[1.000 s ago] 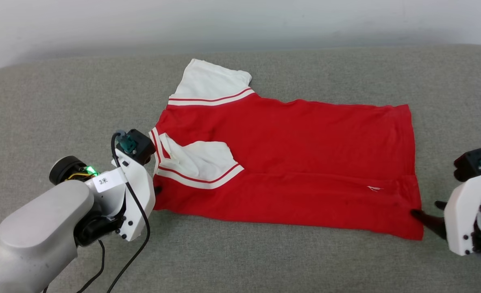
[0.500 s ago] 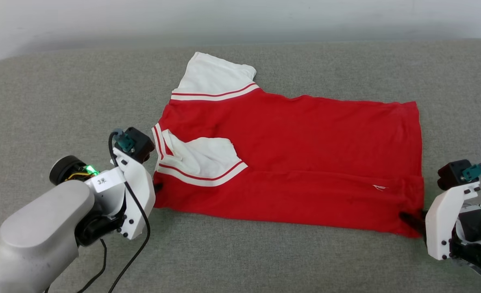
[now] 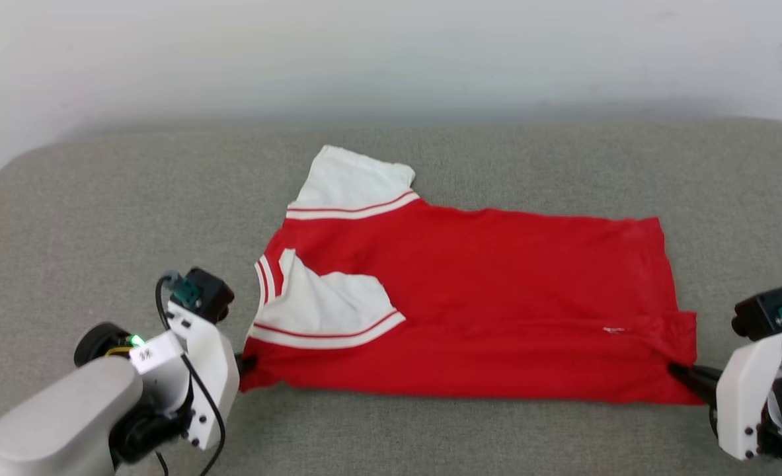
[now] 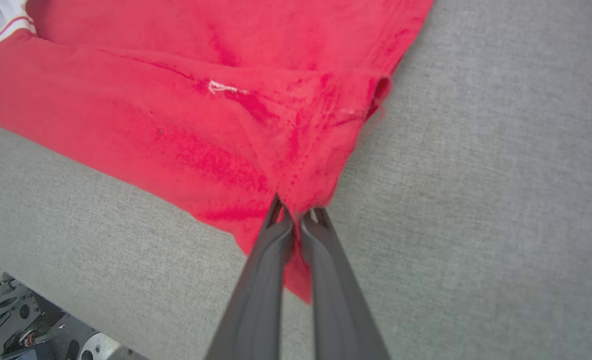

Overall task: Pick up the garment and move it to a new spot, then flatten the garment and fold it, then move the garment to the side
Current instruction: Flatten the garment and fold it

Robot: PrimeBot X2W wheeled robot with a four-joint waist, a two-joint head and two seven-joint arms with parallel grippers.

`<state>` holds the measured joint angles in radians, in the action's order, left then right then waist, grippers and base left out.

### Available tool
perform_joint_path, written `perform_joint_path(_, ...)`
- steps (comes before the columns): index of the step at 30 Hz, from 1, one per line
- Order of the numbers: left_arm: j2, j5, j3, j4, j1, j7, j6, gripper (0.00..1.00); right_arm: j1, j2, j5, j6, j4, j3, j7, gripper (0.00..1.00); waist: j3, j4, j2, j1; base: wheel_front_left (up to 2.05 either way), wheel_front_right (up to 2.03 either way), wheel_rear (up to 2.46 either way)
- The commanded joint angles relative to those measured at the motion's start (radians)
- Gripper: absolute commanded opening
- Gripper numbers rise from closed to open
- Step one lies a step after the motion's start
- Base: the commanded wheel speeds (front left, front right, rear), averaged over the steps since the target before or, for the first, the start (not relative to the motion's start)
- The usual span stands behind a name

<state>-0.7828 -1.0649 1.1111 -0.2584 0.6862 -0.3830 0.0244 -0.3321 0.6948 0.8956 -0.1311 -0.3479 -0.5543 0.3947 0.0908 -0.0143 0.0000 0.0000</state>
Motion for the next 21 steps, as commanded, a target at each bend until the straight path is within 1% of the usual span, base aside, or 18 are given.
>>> perform_joint_path(1, -0.010, -0.007, -0.001, 0.014, -0.027, 0.007, -0.011, 0.00, 0.026, 0.012, 0.009, 0.001, 0.014, 0.006, -0.006, 0.00, -0.023, 0.004, 0.0000, 0.0000, 0.00, 0.00, 0.00)
perform_joint_path(7, -0.048, -0.040, 0.007, 0.089, -0.115, 0.024, -0.057, 0.00, 0.109, 0.057, 0.024, 0.001, 0.070, 0.038, 0.001, 0.00, -0.051, 0.005, 0.0000, 0.0000, 0.00, 0.00, 0.00)
perform_joint_path(10, -0.055, -0.066, 0.002, 0.119, -0.155, 0.036, -0.075, 0.00, 0.139, 0.061, 0.030, 0.001, 0.079, 0.060, 0.015, 0.00, -0.049, 0.004, 0.0000, 0.0000, 0.00, 0.00, 0.00)
perform_joint_path(12, -0.060, -0.066, 0.007, 0.125, -0.169, 0.042, -0.087, 0.00, 0.155, 0.058, 0.026, 0.001, 0.078, 0.071, 0.026, 0.00, -0.043, 0.004, 0.0000, 0.0000, 0.00, 0.00, 0.00)
perform_joint_path(14, -0.053, -0.074, 0.010, 0.126, -0.181, 0.043, -0.092, 0.00, 0.165, 0.046, 0.023, 0.001, 0.071, 0.078, 0.037, 0.00, -0.033, 0.004, 0.0000, 0.0000, 0.00, 0.00, 0.00)
perform_joint_path(18, -0.038, -0.084, 0.020, 0.096, -0.195, 0.031, -0.091, 0.00, 0.173, 0.018, 0.004, 0.001, 0.034, 0.075, 0.051, 0.00, -0.011, 0.004, 0.0000, 0.0000, 0.00, 0.00, 0.00)
perform_joint_path(21, -0.020, -0.098, 0.025, 0.059, -0.204, 0.026, -0.079, 0.00, 0.167, -0.010, -0.013, 0.001, -0.006, 0.072, 0.038, 0.00, 0.001, 0.007, 0.0000, 0.0000, 0.00, 0.00, 0.00)
